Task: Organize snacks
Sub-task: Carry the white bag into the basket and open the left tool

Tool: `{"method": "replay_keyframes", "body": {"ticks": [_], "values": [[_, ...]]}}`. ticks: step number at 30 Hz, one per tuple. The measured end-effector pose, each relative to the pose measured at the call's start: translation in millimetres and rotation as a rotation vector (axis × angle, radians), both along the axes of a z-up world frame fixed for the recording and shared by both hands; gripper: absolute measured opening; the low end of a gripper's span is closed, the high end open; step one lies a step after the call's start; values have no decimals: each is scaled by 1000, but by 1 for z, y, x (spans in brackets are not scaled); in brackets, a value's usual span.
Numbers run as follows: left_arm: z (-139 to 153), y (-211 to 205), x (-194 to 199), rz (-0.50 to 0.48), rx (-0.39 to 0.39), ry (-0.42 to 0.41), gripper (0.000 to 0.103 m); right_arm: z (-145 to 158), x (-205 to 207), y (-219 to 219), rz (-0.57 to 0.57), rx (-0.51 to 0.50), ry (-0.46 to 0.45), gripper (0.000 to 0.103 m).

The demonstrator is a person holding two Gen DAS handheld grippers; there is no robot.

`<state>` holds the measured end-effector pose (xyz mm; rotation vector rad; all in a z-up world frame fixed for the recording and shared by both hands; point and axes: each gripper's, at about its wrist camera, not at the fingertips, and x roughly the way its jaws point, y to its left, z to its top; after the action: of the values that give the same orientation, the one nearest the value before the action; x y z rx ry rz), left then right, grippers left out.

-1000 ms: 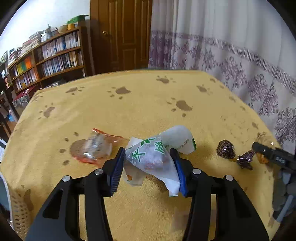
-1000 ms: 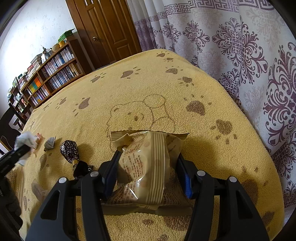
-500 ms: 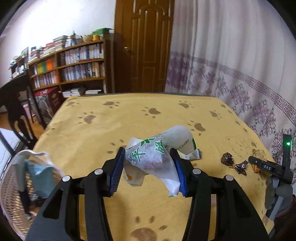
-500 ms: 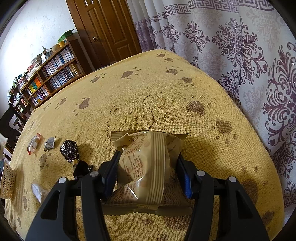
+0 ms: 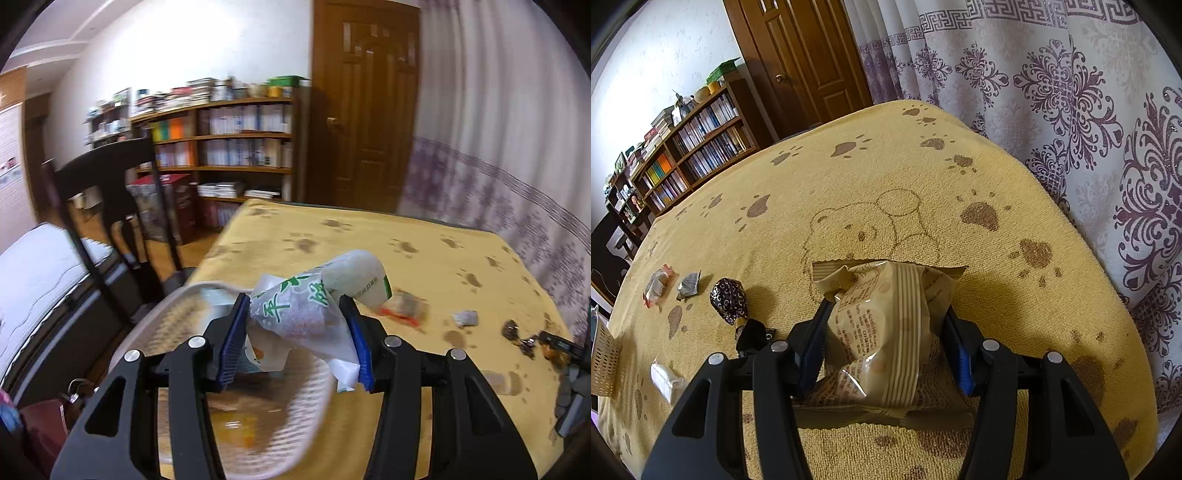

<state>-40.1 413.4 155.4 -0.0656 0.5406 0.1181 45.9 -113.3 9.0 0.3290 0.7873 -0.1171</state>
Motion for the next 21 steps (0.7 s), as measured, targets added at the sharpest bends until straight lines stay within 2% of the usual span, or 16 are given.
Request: {"method": "replay_keyframes", "body": {"ticks": [8,12,14,16,17,21], "values": [[-6,60,-25,117,-27,6,51,0,0,0,-3,-6,0,56],[-19,76,-22,155,-47,22,52,-1,0,0,-4,-7,-1,56],[-24,79,-19,161,-56,33,61,-1,0,0,-4,-7,-1,56],[-28,82,-19,163,-63,37,65,-1,0,0,-4,-8,-1,56],[-28,82,-19,165,-66,35,72,-1,0,0,-4,-7,-1,56],[-23,84,-24,175,-78,7,75,-1,0,0,-3,-7,-1,56]]}}
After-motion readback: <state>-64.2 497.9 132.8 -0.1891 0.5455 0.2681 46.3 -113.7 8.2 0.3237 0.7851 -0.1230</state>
